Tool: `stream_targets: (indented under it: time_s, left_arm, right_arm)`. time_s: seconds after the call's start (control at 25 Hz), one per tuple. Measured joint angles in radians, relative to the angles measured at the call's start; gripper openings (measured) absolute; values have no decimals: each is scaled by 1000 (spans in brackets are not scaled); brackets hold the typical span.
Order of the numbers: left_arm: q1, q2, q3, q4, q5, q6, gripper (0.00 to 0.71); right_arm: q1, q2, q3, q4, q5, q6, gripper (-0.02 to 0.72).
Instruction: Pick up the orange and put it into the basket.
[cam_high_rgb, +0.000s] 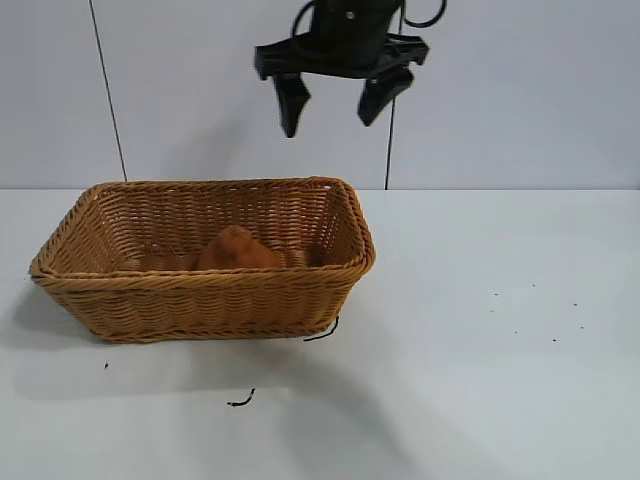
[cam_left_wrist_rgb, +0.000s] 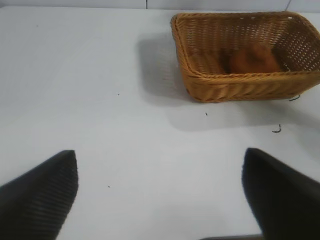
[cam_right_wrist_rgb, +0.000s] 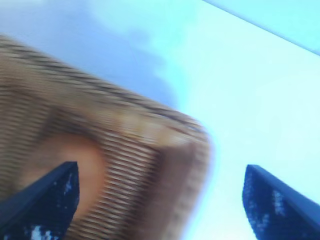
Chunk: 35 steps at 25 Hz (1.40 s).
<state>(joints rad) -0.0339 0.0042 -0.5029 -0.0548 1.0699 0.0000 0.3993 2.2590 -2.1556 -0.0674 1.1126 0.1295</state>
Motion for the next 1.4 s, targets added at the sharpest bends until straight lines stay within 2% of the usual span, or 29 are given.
stream_targets:
  time_s: [0.32, 0.48, 0.68, 0.96, 1.12, 1.4]
  left_arm:
    - [0, 0, 0, 0, 0, 0, 639]
    - [0, 0, 0, 0, 0, 0, 639]
    - [0, 0, 0, 0, 0, 0, 639]
    - [0, 0, 0, 0, -2, 0, 639]
    - [0, 0, 0, 0, -1, 0, 639]
    - [0, 0, 0, 0, -1, 0, 639]
  right_arm:
    - [-284, 0, 0, -16, 93, 1, 634]
    - [-369, 0, 0, 22, 98, 4, 634]
    - [-376, 0, 0, 67, 98, -20, 634]
    - [-353, -36, 55, 76, 97, -46, 634]
    - [-353, -161, 234, 74, 96, -70, 634]
    - [-353, -530, 707, 79, 96, -116, 634]
